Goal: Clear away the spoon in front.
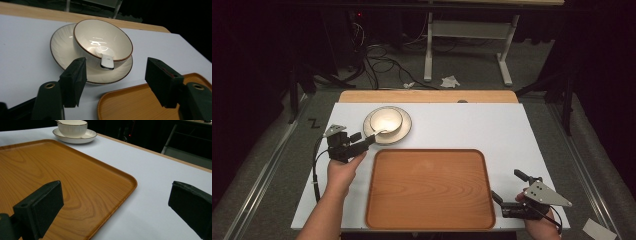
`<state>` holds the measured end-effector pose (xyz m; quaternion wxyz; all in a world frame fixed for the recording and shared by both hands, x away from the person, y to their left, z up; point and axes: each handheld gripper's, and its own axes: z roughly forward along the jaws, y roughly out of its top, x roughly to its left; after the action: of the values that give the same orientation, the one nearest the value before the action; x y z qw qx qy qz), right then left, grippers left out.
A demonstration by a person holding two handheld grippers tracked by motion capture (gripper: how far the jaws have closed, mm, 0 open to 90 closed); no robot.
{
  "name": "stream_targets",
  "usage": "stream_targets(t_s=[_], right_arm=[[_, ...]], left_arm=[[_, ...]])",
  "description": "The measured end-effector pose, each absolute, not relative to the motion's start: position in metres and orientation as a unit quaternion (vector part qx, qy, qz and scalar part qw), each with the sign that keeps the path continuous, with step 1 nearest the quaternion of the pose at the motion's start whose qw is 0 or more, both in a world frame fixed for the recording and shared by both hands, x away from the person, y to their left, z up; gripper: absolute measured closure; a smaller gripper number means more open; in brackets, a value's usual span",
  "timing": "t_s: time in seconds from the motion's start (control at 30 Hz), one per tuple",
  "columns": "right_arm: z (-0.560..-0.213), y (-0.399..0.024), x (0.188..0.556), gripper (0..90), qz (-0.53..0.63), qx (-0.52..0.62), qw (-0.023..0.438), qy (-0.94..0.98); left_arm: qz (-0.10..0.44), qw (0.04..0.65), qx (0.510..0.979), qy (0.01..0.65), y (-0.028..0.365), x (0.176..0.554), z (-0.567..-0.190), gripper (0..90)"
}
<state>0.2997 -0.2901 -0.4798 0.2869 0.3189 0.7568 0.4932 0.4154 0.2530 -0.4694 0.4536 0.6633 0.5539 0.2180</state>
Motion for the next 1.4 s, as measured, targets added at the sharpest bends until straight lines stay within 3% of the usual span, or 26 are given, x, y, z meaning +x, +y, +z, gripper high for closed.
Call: stream_targets(t_s=[0.2,0.4,0.77,1.23,1.4], right_arm=[[-0.479,-0.289,0.298,0.7,0.494,0.315,0.289,0.757],[-0.479,-0.289,0.298,0.7,0.494,0.311,0.29,0.758],[-0.479,-0.289,0.298,0.7,0.493,0.31,0.291,0.759],[-0.479,-0.288,0.299,0.7,0.493,0.309,0.29,0.76],[-0.479,-0.289,0.299,0.7,0.492,0.31,0.29,0.76]], left_arm=[[0.212,0.482,0.652,0.546,0.251,0.401,-0.46,29.0],[0.178,0.499,0.639,0.557,0.249,0.401,-0.458,30.5],[0.087,0.527,0.587,0.609,0.252,0.424,-0.467,46.6],[0.061,0.523,0.568,0.633,0.245,0.442,-0.48,73.7],[0.062,0.525,0.565,0.633,0.244,0.443,-0.481,76.0]])
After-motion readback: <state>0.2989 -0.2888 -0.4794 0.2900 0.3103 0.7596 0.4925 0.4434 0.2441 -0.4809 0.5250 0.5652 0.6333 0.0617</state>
